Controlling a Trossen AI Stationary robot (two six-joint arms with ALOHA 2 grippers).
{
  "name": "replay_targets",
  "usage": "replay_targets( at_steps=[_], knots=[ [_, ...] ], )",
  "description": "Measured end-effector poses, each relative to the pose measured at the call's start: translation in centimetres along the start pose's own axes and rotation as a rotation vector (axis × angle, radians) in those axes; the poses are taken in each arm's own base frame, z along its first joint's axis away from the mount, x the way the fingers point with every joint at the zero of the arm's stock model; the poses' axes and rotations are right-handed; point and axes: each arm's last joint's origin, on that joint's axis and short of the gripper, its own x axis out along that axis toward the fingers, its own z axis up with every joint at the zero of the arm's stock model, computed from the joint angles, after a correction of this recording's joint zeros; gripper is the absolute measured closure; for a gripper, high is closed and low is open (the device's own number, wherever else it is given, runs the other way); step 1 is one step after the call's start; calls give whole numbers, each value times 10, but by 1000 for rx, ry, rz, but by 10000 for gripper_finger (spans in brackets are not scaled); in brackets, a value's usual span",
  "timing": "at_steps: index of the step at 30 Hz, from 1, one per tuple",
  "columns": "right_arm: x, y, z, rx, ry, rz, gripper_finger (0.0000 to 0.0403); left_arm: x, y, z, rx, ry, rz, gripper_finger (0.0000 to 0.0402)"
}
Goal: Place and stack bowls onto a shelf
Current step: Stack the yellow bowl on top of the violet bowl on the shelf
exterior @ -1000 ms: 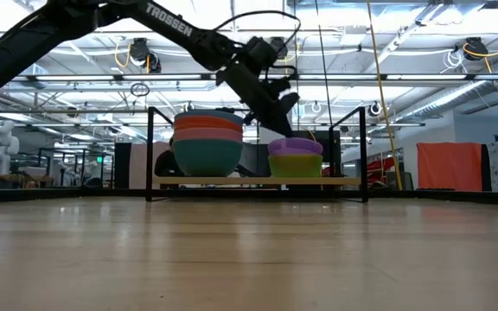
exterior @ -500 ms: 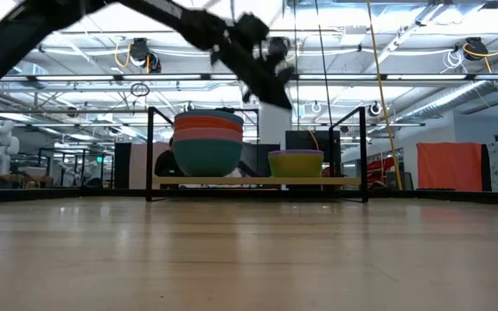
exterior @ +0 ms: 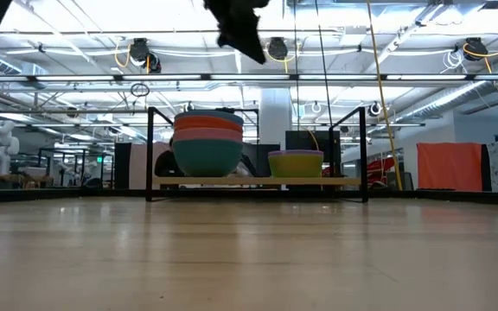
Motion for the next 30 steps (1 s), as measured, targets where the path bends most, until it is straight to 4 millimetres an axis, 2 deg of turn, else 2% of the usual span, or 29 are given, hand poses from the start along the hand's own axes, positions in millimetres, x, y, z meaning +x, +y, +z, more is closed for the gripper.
replay_targets(
  at_steps=[10,15,19,22,30],
  knots=[
    [-16,15,-28,36,226,151,257,-45,-44,-33,39,338,-91,390],
    [-23,27,-40,110,372,293,257,-63,-60,-40,53,388,-113,384],
    [-22,40,-43,192,336,462,257,-76,-67,-40,52,365,-127,383],
    [-15,52,-47,197,333,602,257,-85,-69,-40,43,347,-133,383],
    [22,97,-77,180,561,773,257,-98,-72,-43,1,351,-134,383]
  ],
)
